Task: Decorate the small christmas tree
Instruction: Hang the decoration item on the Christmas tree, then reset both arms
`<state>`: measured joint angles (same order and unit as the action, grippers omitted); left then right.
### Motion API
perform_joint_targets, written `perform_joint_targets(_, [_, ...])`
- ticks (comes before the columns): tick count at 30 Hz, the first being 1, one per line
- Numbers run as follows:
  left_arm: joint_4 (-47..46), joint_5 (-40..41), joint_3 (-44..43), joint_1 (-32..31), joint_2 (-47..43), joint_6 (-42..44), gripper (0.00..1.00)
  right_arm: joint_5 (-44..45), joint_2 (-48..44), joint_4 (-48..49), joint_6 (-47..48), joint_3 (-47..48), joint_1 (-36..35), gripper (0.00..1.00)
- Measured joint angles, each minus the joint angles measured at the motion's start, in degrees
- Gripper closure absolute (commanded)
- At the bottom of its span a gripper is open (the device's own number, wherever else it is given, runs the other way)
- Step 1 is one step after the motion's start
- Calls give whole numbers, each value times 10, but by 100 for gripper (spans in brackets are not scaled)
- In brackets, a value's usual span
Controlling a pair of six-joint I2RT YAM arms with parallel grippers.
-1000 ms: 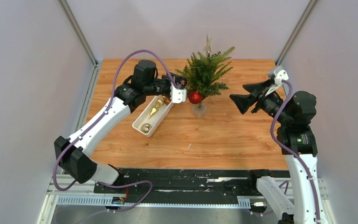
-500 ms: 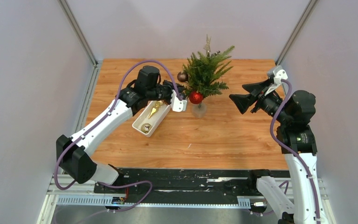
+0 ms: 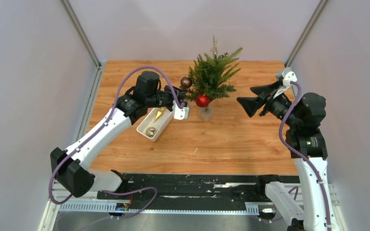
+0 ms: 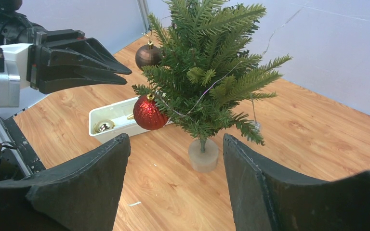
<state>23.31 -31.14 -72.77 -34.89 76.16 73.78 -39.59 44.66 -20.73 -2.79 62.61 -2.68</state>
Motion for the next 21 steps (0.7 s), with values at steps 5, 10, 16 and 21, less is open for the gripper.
perform_joint_targets(5, [3,-3,1,0,-17,-21,58,0,2,0,0,0,0,29])
perform_joint_targets(10, [3,0,2,0,-46,-99,27,3,3,0,-1,0,0,27])
perform_joint_targets(16, [-19,29,24,6,-116,-259,3,58,13,0,-5,1,0,20])
perform_joint_targets(21, [-61,70,67,63,-191,-433,0,154,40,-13,-13,11,8,0])
